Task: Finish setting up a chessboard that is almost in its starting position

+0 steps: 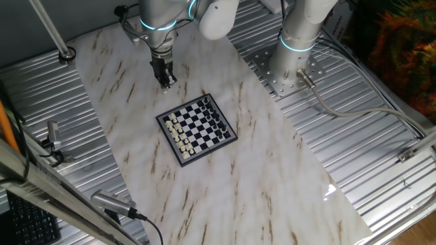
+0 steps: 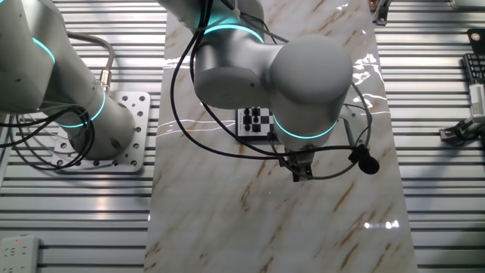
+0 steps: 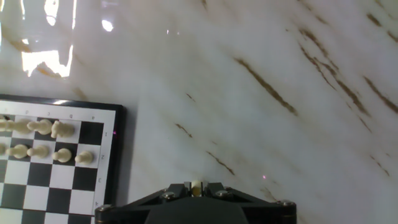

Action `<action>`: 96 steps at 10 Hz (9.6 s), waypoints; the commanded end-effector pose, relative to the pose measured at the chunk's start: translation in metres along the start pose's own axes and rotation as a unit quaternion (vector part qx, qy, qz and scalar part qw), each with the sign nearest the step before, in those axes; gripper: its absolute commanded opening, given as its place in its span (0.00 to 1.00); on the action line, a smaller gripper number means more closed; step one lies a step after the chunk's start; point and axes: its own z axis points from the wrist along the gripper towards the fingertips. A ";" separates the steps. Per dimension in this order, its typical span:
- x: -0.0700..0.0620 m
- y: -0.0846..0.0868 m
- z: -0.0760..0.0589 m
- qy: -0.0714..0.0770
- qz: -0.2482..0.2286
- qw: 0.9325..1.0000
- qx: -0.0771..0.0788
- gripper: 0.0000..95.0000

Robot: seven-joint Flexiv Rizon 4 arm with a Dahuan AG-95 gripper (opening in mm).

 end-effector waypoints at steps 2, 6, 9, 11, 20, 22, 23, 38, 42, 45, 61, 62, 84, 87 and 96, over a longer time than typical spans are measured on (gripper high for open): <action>-0.007 -0.001 -0.011 0.003 -0.004 1.000 -0.002 0.00; -0.022 0.005 -0.017 0.001 -0.003 1.000 -0.007 0.00; -0.040 0.012 -0.021 0.001 -0.004 1.000 -0.007 0.00; -0.047 0.017 -0.024 0.002 -0.005 1.000 -0.006 0.00; -0.060 0.051 -0.024 0.005 -0.075 0.997 0.007 0.00; -0.062 0.060 -0.022 0.008 -0.097 0.995 0.012 0.00; -0.063 0.065 -0.022 0.008 -0.107 0.994 0.013 0.00; -0.065 0.097 -0.021 0.015 -0.112 0.994 0.005 0.00; -0.065 0.098 -0.019 0.013 -0.107 0.994 0.002 0.00; -0.065 0.101 -0.016 0.012 -0.102 0.995 0.001 0.00; -0.062 0.106 -0.007 0.007 -0.093 0.996 -0.002 0.00; -0.061 0.106 -0.006 0.007 -0.093 0.996 -0.003 0.00; -0.059 0.106 -0.002 0.007 -0.090 0.996 -0.004 0.00; -0.059 0.106 -0.002 0.007 -0.090 0.996 -0.004 0.00; -0.059 0.106 0.000 0.007 -0.088 0.996 -0.005 0.00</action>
